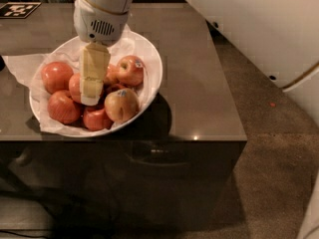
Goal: Pick apple from white bowl
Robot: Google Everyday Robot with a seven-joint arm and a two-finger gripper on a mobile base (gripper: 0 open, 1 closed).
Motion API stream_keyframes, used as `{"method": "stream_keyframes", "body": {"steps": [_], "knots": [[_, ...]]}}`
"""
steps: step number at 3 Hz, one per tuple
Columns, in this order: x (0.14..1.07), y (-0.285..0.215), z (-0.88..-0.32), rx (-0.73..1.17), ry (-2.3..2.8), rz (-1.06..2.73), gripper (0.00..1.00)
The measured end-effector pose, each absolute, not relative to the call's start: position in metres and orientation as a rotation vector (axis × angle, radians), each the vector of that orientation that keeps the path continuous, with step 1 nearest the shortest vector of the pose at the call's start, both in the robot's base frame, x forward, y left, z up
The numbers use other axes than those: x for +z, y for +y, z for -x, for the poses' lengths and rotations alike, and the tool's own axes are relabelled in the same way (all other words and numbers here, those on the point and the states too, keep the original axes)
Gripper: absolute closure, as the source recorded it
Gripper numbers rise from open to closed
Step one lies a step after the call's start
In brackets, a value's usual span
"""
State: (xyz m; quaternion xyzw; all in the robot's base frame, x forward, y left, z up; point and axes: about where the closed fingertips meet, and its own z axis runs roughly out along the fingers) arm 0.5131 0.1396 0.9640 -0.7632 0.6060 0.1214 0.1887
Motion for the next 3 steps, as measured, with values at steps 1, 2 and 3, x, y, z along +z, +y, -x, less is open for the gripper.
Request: {"method": "stream_keyframes", "body": {"steps": [1,2,3], "knots": [[0.951,0.147,-0.517,0.335,1.706,2.163,0.00],[0.944,0.151,-0.520,0.311,1.706,2.175,0.00],[0.935,0.153,-0.523,0.292,1.716,2.184,0.00]]}}
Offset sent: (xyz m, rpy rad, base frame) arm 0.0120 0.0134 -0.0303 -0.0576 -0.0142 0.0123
